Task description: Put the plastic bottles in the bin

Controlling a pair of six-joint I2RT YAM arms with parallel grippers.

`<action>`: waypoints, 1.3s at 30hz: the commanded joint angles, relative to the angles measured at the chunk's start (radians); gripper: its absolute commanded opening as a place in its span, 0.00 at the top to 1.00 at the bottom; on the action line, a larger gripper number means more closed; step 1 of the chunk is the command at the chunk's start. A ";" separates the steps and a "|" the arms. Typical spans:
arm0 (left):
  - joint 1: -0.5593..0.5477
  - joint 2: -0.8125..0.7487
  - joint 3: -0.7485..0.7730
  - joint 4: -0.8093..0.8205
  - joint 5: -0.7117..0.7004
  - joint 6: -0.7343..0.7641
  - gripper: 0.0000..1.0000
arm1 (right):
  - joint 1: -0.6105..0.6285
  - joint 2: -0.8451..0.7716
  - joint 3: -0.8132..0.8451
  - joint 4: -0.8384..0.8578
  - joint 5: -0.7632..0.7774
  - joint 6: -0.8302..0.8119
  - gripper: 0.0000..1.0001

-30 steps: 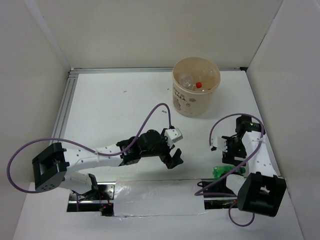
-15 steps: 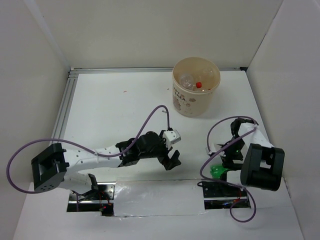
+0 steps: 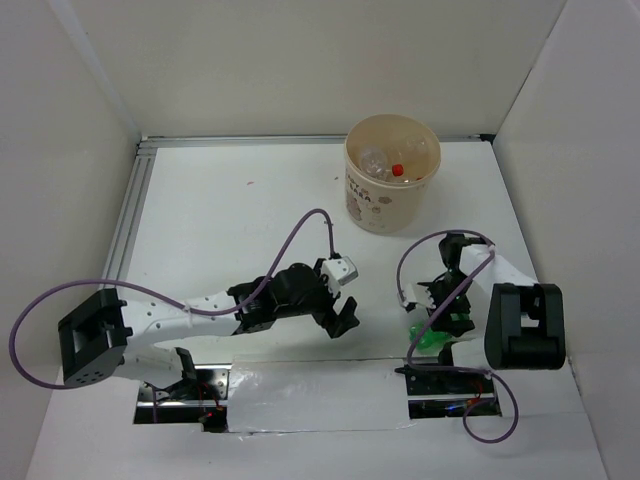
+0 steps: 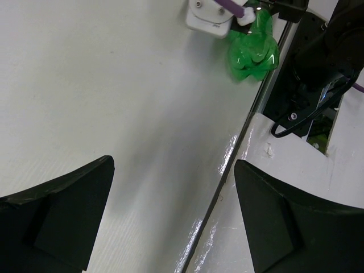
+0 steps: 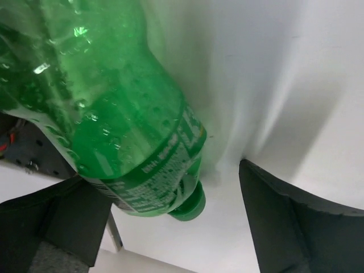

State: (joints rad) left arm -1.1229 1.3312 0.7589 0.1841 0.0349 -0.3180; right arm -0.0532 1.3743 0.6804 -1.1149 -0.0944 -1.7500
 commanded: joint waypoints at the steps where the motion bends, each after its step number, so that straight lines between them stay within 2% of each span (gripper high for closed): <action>1: -0.005 -0.050 0.003 0.006 -0.050 -0.006 0.01 | 0.049 0.038 -0.001 0.196 -0.096 0.131 0.06; 5: -0.005 -0.092 -0.006 -0.014 -0.070 -0.015 0.01 | 0.084 0.072 0.062 0.205 -0.195 0.204 0.00; 7: -0.005 -0.104 -0.016 -0.023 -0.086 -0.024 0.01 | 0.098 0.072 0.071 0.193 -0.258 0.214 0.02; 11: -0.005 -0.127 -0.038 -0.023 -0.111 -0.033 0.01 | 0.154 0.040 0.080 0.202 -0.327 0.215 0.18; 12: -0.005 -0.136 -0.038 -0.023 -0.112 -0.044 0.01 | 0.174 0.031 0.080 0.202 -0.337 0.215 0.34; 15: -0.005 -0.147 -0.038 -0.035 -0.130 -0.044 0.01 | 0.184 0.020 0.097 0.184 -0.393 0.215 0.53; 20: -0.005 -0.228 -0.056 -0.084 -0.184 -0.044 0.01 | 0.184 -0.058 0.214 0.083 -0.551 0.204 0.65; 23: -0.005 -0.300 -0.056 -0.113 -0.230 -0.035 0.01 | 0.202 -0.098 0.352 0.035 -0.630 0.218 0.65; 26: -0.005 -0.357 -0.056 -0.144 -0.291 -0.035 0.01 | 0.213 -0.135 0.536 0.056 -0.723 0.335 0.65; 29: -0.005 -0.414 -0.078 -0.144 -0.334 -0.026 0.01 | 0.213 -0.144 0.691 0.206 -0.765 0.545 0.65; 30: -0.005 -0.424 -0.078 -0.155 -0.343 -0.026 0.01 | 0.213 -0.155 0.717 0.319 -0.774 0.602 0.65; 31: -0.005 -0.425 -0.078 -0.155 -0.352 -0.026 0.01 | 0.213 -0.155 0.746 0.389 -0.759 0.742 0.64; 33: -0.005 -0.425 -0.078 -0.164 -0.352 -0.036 0.01 | 0.213 -0.155 0.755 0.533 -0.708 0.883 0.62; 34: -0.005 -0.425 -0.078 -0.164 -0.352 -0.036 0.01 | 0.213 -0.143 0.755 0.667 -0.633 1.005 0.60; 39: -0.005 -0.405 -0.067 -0.164 -0.377 -0.059 0.01 | 0.213 -0.012 0.812 0.809 -0.470 1.165 0.56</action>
State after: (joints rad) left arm -1.1229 0.9161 0.6891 -0.0021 -0.3042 -0.3523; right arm 0.1532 1.2778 1.4540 -0.4656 -0.6621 -0.7670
